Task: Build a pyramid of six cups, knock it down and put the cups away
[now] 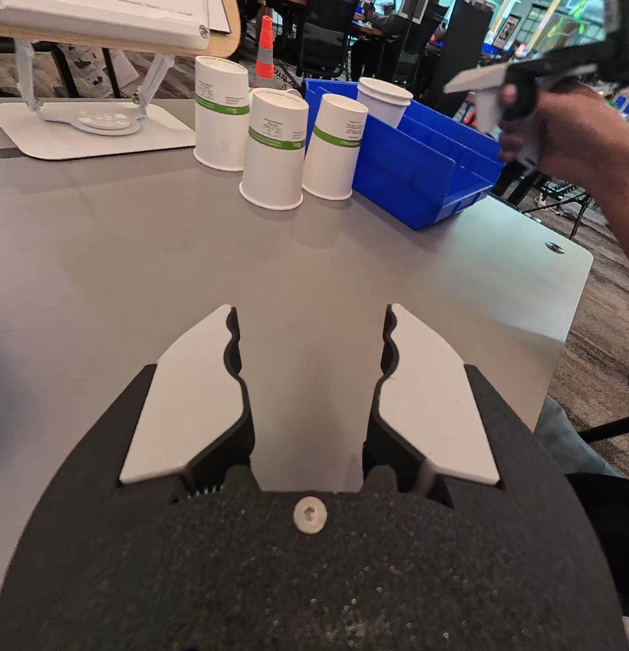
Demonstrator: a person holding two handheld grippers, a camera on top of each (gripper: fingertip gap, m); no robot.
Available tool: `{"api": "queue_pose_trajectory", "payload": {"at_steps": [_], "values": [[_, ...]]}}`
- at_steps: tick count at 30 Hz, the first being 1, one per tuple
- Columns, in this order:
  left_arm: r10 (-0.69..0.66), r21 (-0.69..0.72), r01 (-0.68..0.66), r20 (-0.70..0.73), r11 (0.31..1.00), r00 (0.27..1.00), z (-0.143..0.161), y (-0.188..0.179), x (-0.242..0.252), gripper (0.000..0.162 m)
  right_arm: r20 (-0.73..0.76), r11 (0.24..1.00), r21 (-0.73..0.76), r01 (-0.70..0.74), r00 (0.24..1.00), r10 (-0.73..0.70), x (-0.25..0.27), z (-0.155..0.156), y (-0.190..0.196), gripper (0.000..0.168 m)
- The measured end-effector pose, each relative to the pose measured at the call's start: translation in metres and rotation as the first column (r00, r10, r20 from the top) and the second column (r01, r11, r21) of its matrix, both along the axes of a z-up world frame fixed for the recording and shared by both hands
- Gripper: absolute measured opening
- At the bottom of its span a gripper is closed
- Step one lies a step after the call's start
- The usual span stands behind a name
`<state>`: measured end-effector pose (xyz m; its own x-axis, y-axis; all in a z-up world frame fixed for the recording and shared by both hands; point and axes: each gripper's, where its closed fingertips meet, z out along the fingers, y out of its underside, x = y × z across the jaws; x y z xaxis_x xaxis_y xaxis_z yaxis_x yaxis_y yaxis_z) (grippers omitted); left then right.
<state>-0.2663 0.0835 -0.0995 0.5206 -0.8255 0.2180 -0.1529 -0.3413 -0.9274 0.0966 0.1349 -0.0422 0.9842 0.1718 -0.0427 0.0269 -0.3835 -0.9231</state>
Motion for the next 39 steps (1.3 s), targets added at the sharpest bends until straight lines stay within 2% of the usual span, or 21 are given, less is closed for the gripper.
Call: {"api": "queue_pose_trajectory", "payload": {"at_steps": [3, 5, 7, 10, 16, 19, 21, 23, 26, 29, 33, 37, 39], "values": [[0.021, -0.008, -0.021, -0.002, 1.000, 1.000, -0.002, 0.005, -0.005, 0.078, -0.044, 0.987, 0.055, -0.148, 0.988, 0.151, -0.068, 0.000, -0.040, 0.104], [0.034, -0.011, -0.035, -0.014, 0.999, 0.999, -0.006, 0.008, -0.008, 0.077, -0.071, 0.965, 0.043, -0.258, 0.963, 0.260, -0.112, -0.013, -0.062, 0.104], [0.033, -0.014, -0.033, -0.015, 0.999, 0.999, -0.007, 0.008, -0.008, 0.077, -0.033, 0.936, -0.020, -0.351, 0.936, 0.350, -0.143, -0.033, -0.076, 0.105], [0.024, -0.012, -0.024, -0.013, 1.000, 1.000, -0.006, 0.005, -0.006, 0.077, 0.076, 0.916, -0.066, -0.395, 0.914, 0.399, -0.160, -0.052, -0.078, 0.104], [0.031, 0.018, -0.030, -0.047, 0.999, 0.998, -0.009, 0.002, -0.010, 0.077, 0.087, 0.890, -0.091, -0.447, 0.887, 0.455, -0.174, -0.051, -0.069, 0.097], [0.040, 0.032, -0.037, -0.087, 0.999, 0.995, -0.016, 0.004, -0.014, 0.077, 0.201, 0.845, -0.159, -0.511, 0.821, 0.535, -0.175, -0.034, -0.051, 0.094], [0.040, 0.030, -0.037, -0.086, 0.999, 0.996, -0.017, 0.004, -0.015, 0.077, 0.279, 0.817, -0.207, -0.538, 0.768, 0.576, -0.170, -0.017, -0.022, 0.094], [0.028, 0.008, -0.027, -0.074, 1.000, 0.997, -0.017, 0.003, -0.013, 0.077, 0.353, 0.764, -0.322, -0.559, 0.678, 0.645, -0.166, -0.008, 0.010, 0.094], [0.015, 0.010, -0.014, -0.074, 1.000, 0.997, -0.017, 0.000, -0.011, 0.076, 0.449, 0.690, -0.519, -0.504, 0.527, 0.722, -0.154, -0.012, 0.063, 0.094], [0.021, 0.039, -0.016, -0.124, 0.999, 0.992, -0.022, 0.000, -0.012, 0.076, 0.430, 0.603, -0.640, -0.477, 0.428, 0.795, -0.154, -0.024, 0.101, 0.090], [0.015, 0.035, -0.010, -0.141, 0.999, 0.990, -0.026, -0.003, -0.013, 0.076, 0.379, 0.511, -0.754, -0.413, 0.362, 0.852, -0.155, -0.049, 0.130, 0.089], [-0.002, 0.021, 0.004, -0.127, 1.000, 0.992, -0.025, -0.005, -0.012, 0.076, 0.325, 0.433, -0.838, -0.332, 0.334, 0.885, -0.148, -0.072, 0.140, 0.089], [-0.010, 0.015, 0.012, -0.125, 1.000, 0.992, -0.026, -0.006, -0.011, 0.077, 0.294, 0.398, -0.864, -0.308, 0.333, 0.896, -0.144, -0.079, 0.139, 0.078]]}}
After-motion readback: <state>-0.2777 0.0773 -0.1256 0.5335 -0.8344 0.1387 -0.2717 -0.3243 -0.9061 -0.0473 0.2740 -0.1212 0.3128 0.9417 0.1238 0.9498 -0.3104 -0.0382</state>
